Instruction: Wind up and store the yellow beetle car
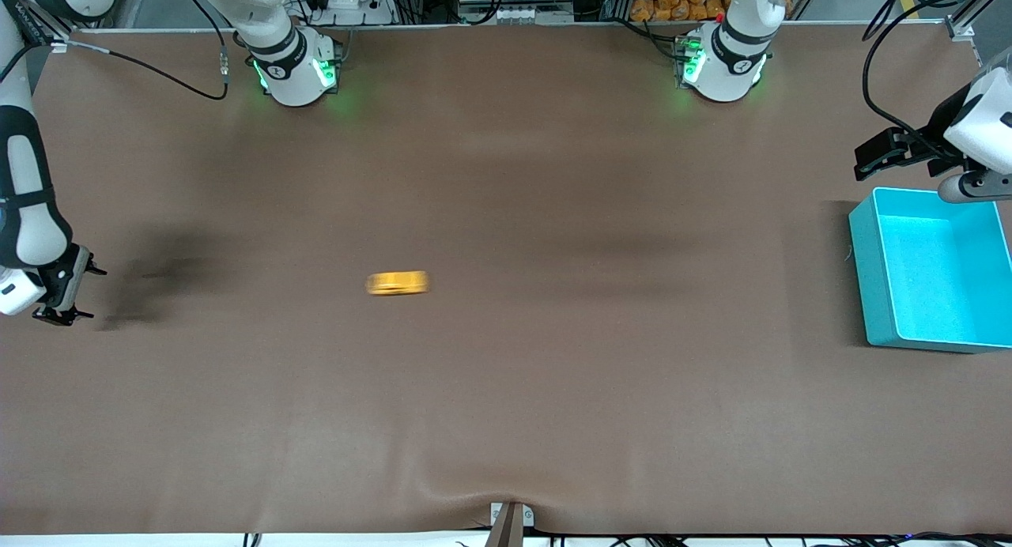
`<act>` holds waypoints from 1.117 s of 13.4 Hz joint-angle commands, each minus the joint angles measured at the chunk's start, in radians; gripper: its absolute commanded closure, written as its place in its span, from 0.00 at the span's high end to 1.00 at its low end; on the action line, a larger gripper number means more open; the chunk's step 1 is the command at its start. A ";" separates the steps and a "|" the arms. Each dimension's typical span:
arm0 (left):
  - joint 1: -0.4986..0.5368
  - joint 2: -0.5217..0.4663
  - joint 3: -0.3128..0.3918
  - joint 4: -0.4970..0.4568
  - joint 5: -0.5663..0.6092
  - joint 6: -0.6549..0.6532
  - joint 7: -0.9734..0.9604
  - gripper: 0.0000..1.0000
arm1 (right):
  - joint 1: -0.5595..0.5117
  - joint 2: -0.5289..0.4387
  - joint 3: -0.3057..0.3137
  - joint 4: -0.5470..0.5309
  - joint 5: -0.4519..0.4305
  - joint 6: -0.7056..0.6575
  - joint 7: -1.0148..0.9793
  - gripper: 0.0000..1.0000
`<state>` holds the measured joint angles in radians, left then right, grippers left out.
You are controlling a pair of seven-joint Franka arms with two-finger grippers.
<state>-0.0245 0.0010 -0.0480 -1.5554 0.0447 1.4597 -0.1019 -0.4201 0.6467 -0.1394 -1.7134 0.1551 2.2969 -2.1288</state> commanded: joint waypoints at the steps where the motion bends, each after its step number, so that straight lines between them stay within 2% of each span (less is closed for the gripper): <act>1: 0.006 -0.013 -0.003 -0.012 -0.014 0.008 -0.016 1.00 | -0.005 0.010 0.006 0.086 0.078 -0.109 -0.008 1.00; 4: 0.008 -0.012 -0.003 -0.012 -0.014 0.008 -0.019 1.00 | -0.003 0.008 0.008 0.127 0.095 -0.168 0.041 1.00; 9: 0.006 -0.012 -0.003 -0.025 -0.012 0.010 -0.024 1.00 | -0.005 0.004 0.009 0.259 0.100 -0.327 0.160 1.00; 11: 0.008 -0.009 -0.001 -0.041 -0.003 0.013 -0.033 1.00 | -0.005 0.002 0.009 0.331 0.144 -0.382 0.205 1.00; 13: 0.030 -0.009 -0.001 -0.084 -0.002 0.046 -0.123 1.00 | 0.001 0.002 0.009 0.394 0.181 -0.407 0.245 1.00; 15: 0.050 -0.009 -0.001 -0.155 0.000 0.109 -0.273 1.00 | 0.027 -0.005 0.012 0.449 0.185 -0.437 0.372 1.00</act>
<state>0.0003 0.0050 -0.0444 -1.6399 0.0447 1.5097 -0.2648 -0.4146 0.6403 -0.1300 -1.3262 0.3188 1.9052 -1.8577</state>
